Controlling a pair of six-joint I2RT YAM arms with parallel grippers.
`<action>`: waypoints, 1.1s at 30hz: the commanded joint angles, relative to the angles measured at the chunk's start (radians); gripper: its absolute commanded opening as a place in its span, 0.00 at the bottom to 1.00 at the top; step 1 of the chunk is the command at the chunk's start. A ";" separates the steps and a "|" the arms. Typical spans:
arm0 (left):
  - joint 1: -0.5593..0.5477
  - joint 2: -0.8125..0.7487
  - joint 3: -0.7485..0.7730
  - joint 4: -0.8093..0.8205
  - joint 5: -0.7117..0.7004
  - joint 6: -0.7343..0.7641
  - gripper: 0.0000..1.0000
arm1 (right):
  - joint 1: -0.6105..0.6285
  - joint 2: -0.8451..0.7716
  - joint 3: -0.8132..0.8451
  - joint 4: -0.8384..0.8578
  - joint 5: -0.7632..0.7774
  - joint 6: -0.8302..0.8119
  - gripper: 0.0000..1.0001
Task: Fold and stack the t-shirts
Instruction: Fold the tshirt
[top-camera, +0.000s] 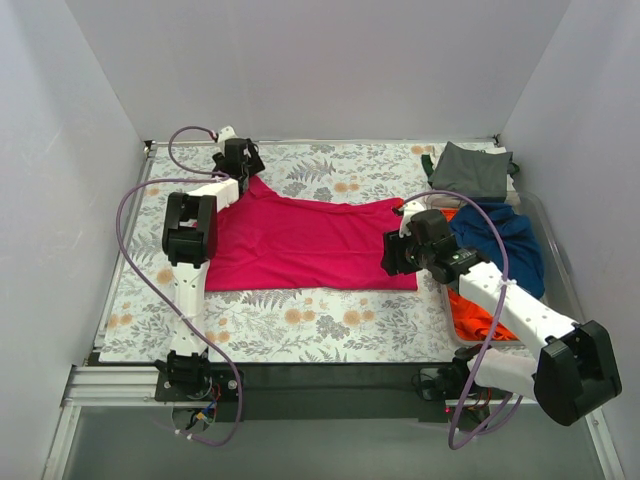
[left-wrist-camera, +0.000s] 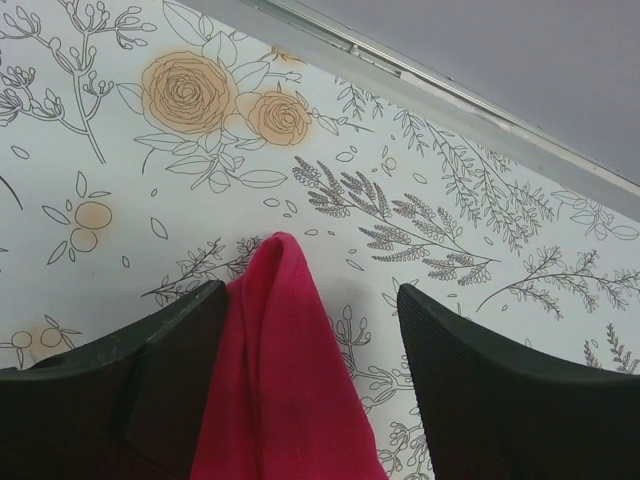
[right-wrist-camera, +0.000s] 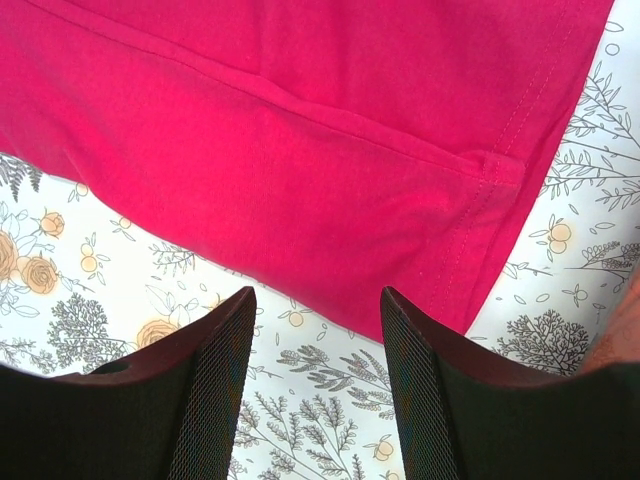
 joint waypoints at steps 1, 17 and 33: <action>0.008 -0.025 0.036 0.001 -0.024 0.028 0.63 | 0.012 -0.031 0.005 0.029 0.009 0.018 0.48; 0.023 0.025 0.083 -0.010 -0.035 0.081 0.37 | 0.045 -0.031 -0.009 0.025 0.021 0.042 0.48; 0.027 0.004 0.077 0.001 -0.039 0.113 0.18 | 0.063 0.024 0.017 0.025 0.058 0.038 0.47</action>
